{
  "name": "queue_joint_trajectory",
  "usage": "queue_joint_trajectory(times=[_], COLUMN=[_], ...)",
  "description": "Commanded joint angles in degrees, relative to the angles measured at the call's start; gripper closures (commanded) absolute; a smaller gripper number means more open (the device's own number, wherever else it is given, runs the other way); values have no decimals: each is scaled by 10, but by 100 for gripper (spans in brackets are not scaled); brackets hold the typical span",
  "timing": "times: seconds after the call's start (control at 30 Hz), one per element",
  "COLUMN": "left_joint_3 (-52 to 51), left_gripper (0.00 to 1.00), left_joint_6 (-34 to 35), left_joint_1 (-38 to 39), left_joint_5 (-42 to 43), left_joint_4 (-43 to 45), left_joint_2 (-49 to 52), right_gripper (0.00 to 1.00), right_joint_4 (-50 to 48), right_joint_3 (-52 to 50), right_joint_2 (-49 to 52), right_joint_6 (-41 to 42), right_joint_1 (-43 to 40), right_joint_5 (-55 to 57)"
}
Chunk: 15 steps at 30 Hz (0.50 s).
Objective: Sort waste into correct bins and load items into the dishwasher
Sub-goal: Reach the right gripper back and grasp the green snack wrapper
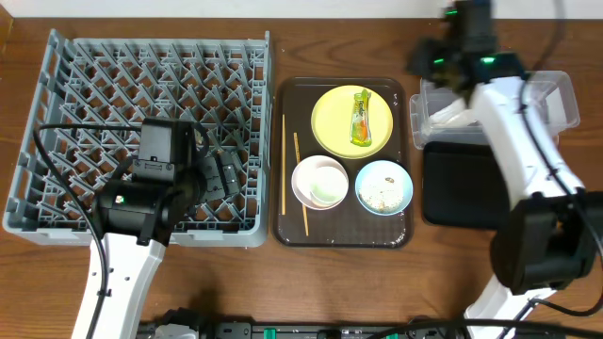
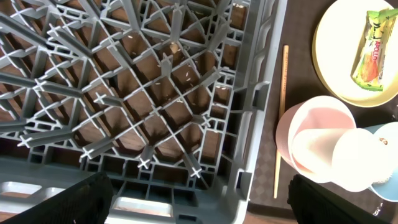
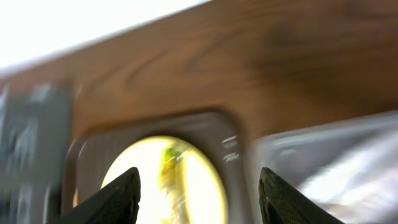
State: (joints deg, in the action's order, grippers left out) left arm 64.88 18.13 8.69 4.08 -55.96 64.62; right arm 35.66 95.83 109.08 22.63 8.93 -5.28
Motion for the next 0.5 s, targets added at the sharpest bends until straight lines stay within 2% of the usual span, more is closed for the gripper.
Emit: queue_joint_trajectory(times=[0.0, 0.17, 0.47], left_joint_3=[9, 9, 9], left_gripper=[7, 7, 6], left_joint_6=[-3, -3, -3], left_joint_1=[1, 1, 1], left_joint_5=[-7, -7, -7], left_joint_4=[-2, -2, -2], left_joint_2=[1, 1, 1], right_gripper=[42, 42, 42], right_joint_4=[10, 8, 35], right_joint_3=[0, 0, 0], right_joint_2=[-1, 40, 127], right_joint_6=[-90, -82, 17], right_joint_1=[55, 108, 137], right_joint_5=[55, 118, 119])
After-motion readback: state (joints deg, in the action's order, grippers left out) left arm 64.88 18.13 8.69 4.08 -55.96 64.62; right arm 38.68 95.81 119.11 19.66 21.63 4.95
